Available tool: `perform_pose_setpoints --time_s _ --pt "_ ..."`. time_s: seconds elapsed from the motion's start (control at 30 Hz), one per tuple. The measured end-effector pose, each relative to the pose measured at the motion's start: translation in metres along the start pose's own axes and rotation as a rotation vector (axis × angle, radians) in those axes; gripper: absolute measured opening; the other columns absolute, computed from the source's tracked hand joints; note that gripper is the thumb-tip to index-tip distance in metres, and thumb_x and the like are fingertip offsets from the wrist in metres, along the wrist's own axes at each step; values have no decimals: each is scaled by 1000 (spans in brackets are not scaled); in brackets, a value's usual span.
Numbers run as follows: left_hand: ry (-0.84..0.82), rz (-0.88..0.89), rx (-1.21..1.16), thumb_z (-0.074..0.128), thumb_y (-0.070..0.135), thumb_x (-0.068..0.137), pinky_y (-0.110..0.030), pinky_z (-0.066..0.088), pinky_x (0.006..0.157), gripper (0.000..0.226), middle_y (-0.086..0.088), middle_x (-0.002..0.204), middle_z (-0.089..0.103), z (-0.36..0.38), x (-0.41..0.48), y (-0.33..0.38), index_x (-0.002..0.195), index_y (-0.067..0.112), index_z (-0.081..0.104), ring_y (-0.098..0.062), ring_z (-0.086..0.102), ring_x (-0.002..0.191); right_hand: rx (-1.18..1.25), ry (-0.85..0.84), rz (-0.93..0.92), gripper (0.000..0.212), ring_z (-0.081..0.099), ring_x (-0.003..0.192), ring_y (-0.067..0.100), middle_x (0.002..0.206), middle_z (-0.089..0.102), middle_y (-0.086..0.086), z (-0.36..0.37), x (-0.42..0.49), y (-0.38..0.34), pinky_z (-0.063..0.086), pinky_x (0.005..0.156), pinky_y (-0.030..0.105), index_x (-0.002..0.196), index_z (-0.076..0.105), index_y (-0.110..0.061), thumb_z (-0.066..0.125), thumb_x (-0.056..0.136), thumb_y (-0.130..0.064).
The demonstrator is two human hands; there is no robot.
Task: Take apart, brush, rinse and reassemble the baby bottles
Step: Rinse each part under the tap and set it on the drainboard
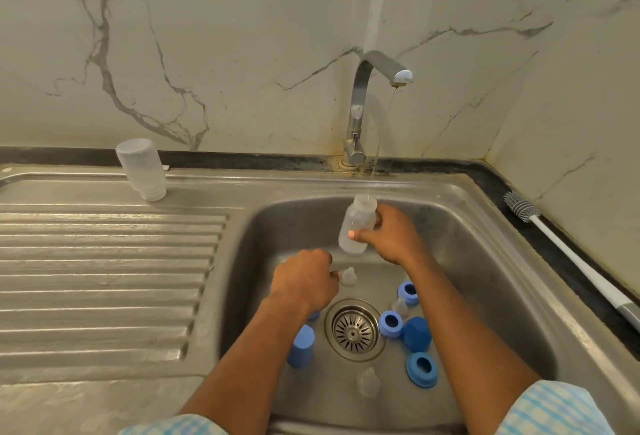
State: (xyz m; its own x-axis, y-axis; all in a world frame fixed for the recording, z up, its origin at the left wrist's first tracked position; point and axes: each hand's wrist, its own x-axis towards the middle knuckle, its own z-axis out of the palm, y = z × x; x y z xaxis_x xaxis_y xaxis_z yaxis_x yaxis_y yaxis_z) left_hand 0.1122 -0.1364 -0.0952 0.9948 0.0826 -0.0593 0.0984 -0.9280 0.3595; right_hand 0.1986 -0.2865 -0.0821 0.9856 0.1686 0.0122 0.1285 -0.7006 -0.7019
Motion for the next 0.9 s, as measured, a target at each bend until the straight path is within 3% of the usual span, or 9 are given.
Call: perform_pose_setpoints --time_s 0.1,0.2,0.3,0.37,0.43,0.57,0.67,0.8,0.9 --pt "-3 -1 4 54 38 99 -32 53 81 28 0 110 69 -1 0 0 119 21 63 -17 64 95 -267 -70 78 46 64 93 22 107 69 7 2 -9 6 54 86 37 113 63 -13 81 76 -34" --pt "4 5 2 54 37 99 -30 49 78 27 0 110 69 -2 -1 0 119 21 63 -17 64 95 -140 66 -9 46 63 99 20 110 67 1 -6 -10 4 50 84 33 118 61 -16 80 78 -29" --pt "11 4 0 53 35 99 -33 54 80 27 -1 108 69 -4 -2 0 118 20 64 -18 65 93 -169 -93 14 49 64 95 19 107 68 3 -3 -13 2 52 83 34 117 63 -14 82 75 -33" --pt "9 1 -2 53 35 99 -34 55 82 27 -1 107 69 -5 -2 1 118 20 64 -19 65 93 -247 -43 27 47 64 91 20 103 69 4 1 -16 2 54 82 35 113 64 -13 82 75 -34" --pt "11 3 2 53 36 99 -36 56 83 27 -1 106 69 -5 -1 1 117 20 64 -19 65 91 -136 46 -17 46 63 93 18 104 68 1 -1 -14 -1 51 80 31 115 62 -15 81 77 -33" --pt "2 5 -1 53 36 99 -36 56 82 28 -1 105 69 -6 -2 0 118 19 63 -19 65 91 -227 -47 44 45 64 86 20 96 68 5 2 -12 -8 53 77 34 109 65 -10 81 77 -37" --pt "5 0 5 53 34 98 -37 56 84 28 -2 107 69 -5 -1 0 119 18 64 -21 65 93 -194 82 42 44 64 89 21 101 68 6 5 -10 -9 53 78 35 112 63 -12 79 79 -36" --pt "0 -3 6 53 34 98 -37 56 83 28 -2 107 69 -6 -2 0 119 19 63 -20 65 93 -247 -54 92 46 63 87 22 99 68 7 4 -6 -10 52 78 35 111 64 -10 80 78 -36" --pt "-2 -8 6 53 35 98 -38 56 84 28 -2 106 69 -5 -1 0 118 19 64 -21 65 92 -226 98 34 45 63 96 23 109 68 6 8 -5 -11 51 80 35 116 61 -14 79 80 -34"
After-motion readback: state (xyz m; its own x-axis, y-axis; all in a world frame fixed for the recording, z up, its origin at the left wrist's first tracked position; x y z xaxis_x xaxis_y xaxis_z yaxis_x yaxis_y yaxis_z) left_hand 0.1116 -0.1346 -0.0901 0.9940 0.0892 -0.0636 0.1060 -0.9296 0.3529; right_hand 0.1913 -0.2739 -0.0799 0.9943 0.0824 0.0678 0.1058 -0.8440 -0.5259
